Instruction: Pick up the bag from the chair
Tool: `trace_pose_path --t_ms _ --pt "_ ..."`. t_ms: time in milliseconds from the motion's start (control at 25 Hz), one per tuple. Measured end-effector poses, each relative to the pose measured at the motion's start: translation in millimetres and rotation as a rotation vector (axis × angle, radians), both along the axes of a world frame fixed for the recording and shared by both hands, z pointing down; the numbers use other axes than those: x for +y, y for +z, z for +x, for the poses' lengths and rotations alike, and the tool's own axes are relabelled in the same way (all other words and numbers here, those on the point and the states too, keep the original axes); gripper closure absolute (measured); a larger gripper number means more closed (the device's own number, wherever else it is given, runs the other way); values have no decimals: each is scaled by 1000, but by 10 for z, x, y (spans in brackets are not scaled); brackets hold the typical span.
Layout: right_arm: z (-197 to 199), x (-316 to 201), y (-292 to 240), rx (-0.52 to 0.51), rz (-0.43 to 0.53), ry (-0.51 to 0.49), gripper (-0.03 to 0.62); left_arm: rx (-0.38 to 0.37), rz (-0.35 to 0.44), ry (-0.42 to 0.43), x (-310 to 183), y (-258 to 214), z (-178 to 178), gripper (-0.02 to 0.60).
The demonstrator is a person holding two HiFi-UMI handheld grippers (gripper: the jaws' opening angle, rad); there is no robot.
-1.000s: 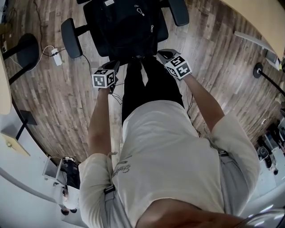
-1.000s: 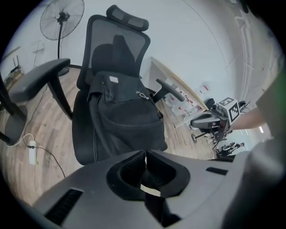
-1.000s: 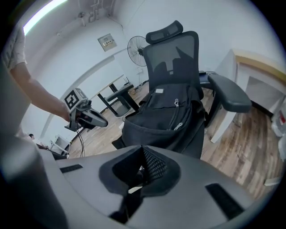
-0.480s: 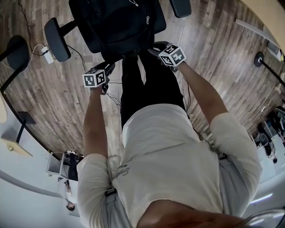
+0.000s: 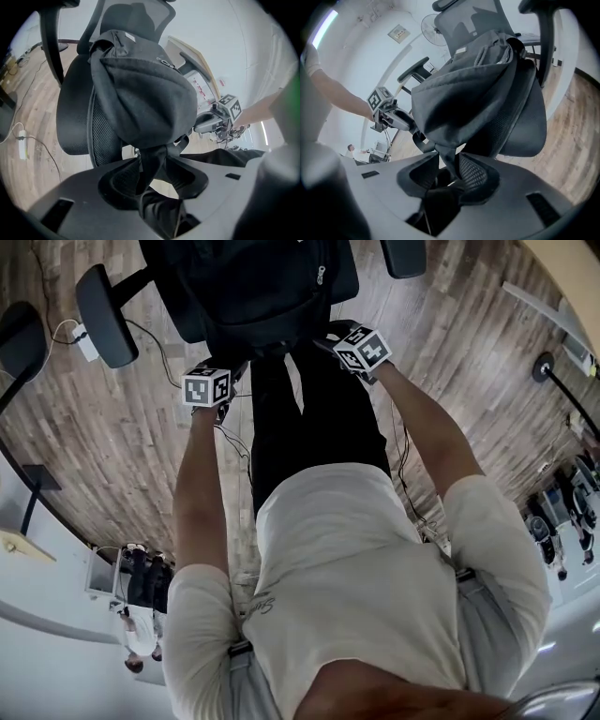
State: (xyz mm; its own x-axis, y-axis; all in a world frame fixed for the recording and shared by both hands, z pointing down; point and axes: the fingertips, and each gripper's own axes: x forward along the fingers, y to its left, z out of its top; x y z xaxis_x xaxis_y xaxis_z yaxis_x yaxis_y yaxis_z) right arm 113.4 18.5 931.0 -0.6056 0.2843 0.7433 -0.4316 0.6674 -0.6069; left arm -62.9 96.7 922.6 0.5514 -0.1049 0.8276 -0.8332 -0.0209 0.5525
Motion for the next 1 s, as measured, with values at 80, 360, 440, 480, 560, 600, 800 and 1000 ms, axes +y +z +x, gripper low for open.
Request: trace_pose_path --t_ms 80,360,440,480,560,600,800,1000 --pt "9 20 81 17 -9 -15 465 10 -15 12 24 40 63 396" --pt "-171 167 210 -69 -185 -70 456 87 -23 -75 -44 186 130 396" --pt "-178 200 223 -81 -197 -108 448 104 -17 -79 -44 208 154 396" --pt "-178 201 242 -77 -194 -125 448 113 -15 -82 -49 217 157 396" --pt "-194 214 281 -58 -180 -158 448 134 -18 -104 -55 208 145 401" --pt "-213 228 295 -48 -175 -170 448 144 -22 -114 -55 189 136 408" --pt "-329 238 274 -31 -163 -182 479 189 -34 -119 -96 36 153 419" --pt "-362 202 -50 -89 -162 -191 522 234 -25 -124 -111 -207 92 484"
